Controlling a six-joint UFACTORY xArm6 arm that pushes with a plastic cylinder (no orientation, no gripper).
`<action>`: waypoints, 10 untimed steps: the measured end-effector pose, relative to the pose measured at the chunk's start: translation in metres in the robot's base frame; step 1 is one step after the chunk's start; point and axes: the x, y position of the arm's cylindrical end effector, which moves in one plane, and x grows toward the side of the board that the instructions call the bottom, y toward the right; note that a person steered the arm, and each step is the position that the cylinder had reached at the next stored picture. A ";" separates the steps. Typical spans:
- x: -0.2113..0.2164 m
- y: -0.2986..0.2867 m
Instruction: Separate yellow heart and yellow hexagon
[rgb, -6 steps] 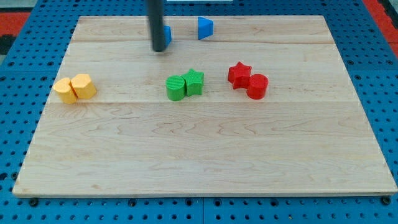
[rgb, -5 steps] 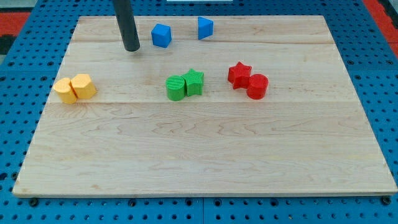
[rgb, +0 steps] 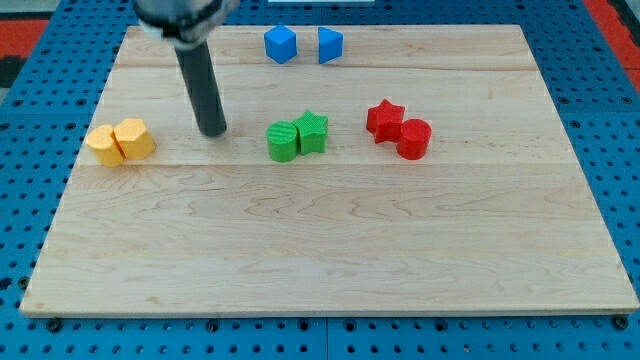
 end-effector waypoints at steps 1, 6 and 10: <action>0.055 -0.043; -0.013 -0.074; -0.089 -0.026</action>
